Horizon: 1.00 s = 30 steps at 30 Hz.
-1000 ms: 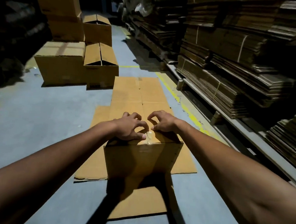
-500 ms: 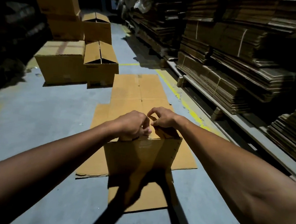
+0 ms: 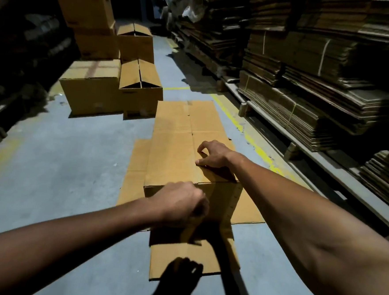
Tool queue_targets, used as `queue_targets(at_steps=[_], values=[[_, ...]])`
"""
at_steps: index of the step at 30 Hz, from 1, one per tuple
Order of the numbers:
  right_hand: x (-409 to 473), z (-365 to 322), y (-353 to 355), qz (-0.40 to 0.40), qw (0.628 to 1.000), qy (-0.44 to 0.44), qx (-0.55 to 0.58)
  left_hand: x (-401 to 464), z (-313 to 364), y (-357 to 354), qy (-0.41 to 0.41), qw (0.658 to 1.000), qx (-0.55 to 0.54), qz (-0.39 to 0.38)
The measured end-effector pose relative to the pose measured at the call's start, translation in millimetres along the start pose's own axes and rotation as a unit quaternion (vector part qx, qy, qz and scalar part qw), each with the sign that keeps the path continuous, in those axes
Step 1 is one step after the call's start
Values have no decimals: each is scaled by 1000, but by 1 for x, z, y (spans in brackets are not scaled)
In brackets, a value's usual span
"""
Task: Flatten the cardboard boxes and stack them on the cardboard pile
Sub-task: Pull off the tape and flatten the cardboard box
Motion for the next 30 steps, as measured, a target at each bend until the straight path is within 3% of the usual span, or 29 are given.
queue_targets(at_steps=[6,10,13,17,21,24,30], values=[[11,-1,3,23,1000,-3,14,8,-66,76,60,970,-69,226],[33,-1,3,56,998,-24,18,41,-125,71,142,975,-47,162],[49,6,5,113,992,-41,45,71,-147,59,156,981,-42,106],[73,17,-6,150,986,-58,40,93,-137,33,103,994,-32,13],[88,26,-7,184,980,-67,28,66,-109,17,22,1000,-15,-13],[90,26,-14,208,976,-54,-14,32,-99,2,2,997,81,-1],[98,17,-20,213,973,-74,-55,25,-91,-28,12,974,191,119]])
Point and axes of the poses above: each hand's wrist, its own x-axis towards the middle knuckle, its own y-axis out of the back of the hand, z = x × y, the point moved 5 cm from there along x, towards the middle knuckle, and after that the axes turned 11 degrees about -x, right-handed, at the moved point
